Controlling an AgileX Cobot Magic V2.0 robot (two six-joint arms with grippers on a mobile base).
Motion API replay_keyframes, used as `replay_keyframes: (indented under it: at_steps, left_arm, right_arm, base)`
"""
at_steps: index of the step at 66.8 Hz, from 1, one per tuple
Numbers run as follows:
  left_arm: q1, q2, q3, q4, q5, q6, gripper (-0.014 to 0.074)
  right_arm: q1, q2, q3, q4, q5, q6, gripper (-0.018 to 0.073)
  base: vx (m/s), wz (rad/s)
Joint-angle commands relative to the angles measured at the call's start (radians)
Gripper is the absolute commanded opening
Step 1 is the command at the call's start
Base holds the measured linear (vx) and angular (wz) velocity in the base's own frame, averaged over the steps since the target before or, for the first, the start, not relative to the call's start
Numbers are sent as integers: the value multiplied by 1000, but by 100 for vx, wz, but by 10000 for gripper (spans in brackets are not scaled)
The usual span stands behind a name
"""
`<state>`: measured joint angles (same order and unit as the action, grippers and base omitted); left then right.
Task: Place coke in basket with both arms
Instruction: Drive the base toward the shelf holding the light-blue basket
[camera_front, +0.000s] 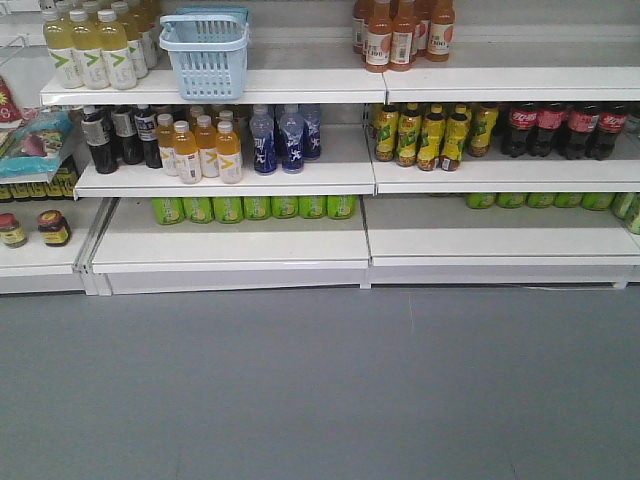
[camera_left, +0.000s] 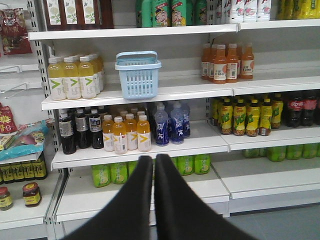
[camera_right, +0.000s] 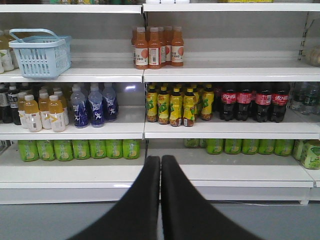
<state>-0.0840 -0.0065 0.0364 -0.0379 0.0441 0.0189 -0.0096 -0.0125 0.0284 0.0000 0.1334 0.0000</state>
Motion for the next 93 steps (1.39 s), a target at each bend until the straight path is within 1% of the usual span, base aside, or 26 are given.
replay_keyframes:
  at_steps: [1,61,93]
  left_arm:
    - [-3,-20,4,-2,-80,1,-6]
    - [-3,-20,4,-2,-80,1,-6]
    - [-3,-20,4,-2,-80,1,-6]
  right_arm:
    - [3,-14,15,-8,-74,0,-9]
    - [3,-14,15,-8,-74,0,-9]
    - [3,-14,15,-8,-74,0,-9]
  base:
    - [0,0]
    - [0,0]
    - [7,-6]
